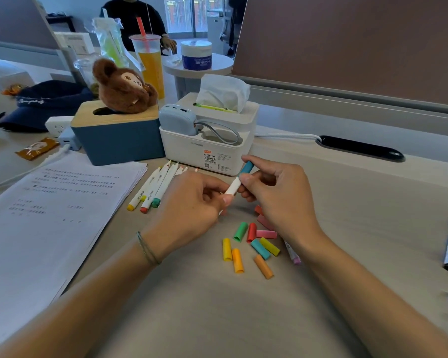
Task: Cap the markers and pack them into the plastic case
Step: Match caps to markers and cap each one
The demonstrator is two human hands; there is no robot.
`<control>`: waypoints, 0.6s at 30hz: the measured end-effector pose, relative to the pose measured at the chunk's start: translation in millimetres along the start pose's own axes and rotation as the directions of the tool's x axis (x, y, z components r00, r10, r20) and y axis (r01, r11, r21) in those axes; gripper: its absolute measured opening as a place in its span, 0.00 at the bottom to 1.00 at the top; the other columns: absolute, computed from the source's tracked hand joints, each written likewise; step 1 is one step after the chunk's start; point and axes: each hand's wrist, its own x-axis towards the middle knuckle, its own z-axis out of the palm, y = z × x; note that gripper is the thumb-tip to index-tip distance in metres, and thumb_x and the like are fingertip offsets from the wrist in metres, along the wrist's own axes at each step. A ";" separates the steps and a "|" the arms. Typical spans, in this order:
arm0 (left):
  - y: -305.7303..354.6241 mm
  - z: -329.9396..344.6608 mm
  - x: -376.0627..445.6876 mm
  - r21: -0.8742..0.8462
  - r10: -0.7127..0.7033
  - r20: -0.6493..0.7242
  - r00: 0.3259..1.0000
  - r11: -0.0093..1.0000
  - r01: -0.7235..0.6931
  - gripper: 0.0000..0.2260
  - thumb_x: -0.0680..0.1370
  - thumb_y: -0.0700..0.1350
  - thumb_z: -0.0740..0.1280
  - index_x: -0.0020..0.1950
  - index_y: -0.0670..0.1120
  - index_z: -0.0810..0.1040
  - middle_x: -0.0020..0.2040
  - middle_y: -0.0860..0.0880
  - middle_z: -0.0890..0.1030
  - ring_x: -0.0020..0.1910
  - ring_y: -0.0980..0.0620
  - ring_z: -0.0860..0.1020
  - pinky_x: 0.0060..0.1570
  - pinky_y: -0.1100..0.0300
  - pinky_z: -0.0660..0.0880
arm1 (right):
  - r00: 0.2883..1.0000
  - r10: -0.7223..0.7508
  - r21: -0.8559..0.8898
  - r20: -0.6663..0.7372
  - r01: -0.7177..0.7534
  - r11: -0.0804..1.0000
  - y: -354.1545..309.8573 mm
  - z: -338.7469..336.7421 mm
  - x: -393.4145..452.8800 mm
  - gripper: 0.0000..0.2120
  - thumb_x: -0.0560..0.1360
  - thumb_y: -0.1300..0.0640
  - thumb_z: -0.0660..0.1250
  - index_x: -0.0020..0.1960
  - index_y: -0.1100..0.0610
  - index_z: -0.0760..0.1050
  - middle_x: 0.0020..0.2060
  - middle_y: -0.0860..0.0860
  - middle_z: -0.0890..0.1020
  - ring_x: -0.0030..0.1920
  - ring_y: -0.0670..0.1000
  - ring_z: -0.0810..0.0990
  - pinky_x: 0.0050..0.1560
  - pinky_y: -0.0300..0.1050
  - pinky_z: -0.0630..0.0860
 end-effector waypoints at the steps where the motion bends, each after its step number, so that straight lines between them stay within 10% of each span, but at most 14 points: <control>1: -1.2 -0.2 0.8 0.008 0.003 0.005 1.000 1.000 -0.003 0.08 0.79 0.47 0.70 0.57 0.52 0.85 0.39 0.55 0.85 0.37 0.56 0.82 0.42 0.61 0.81 | 1.000 -0.007 -0.008 0.003 0.007 1.000 0.3 0.6 -0.5 0.19 0.79 0.59 0.71 0.69 0.49 0.79 0.36 0.47 0.86 0.40 0.46 0.85 0.52 0.43 0.83; 12: -3.9 0.9 1.0 0.344 0.080 0.139 0.987 0.931 -0.124 0.13 0.79 0.59 0.64 0.57 0.55 0.83 0.46 0.57 0.81 0.43 0.59 0.77 0.44 0.64 0.76 | 0.991 0.115 -0.214 0.068 -0.098 0.972 9.9 3.6 2.8 0.04 0.74 0.56 0.74 0.47 0.48 0.83 0.31 0.48 0.81 0.33 0.46 0.79 0.39 0.45 0.78; 18: -16.0 -6.7 7.2 0.418 -0.011 -0.035 0.999 0.908 0.025 0.10 0.80 0.55 0.65 0.51 0.54 0.83 0.42 0.55 0.80 0.43 0.56 0.78 0.46 0.55 0.80 | 0.983 0.162 -0.345 0.089 -0.122 0.931 15.3 -1.1 8.0 0.03 0.76 0.51 0.73 0.48 0.49 0.84 0.34 0.46 0.80 0.33 0.44 0.76 0.37 0.41 0.71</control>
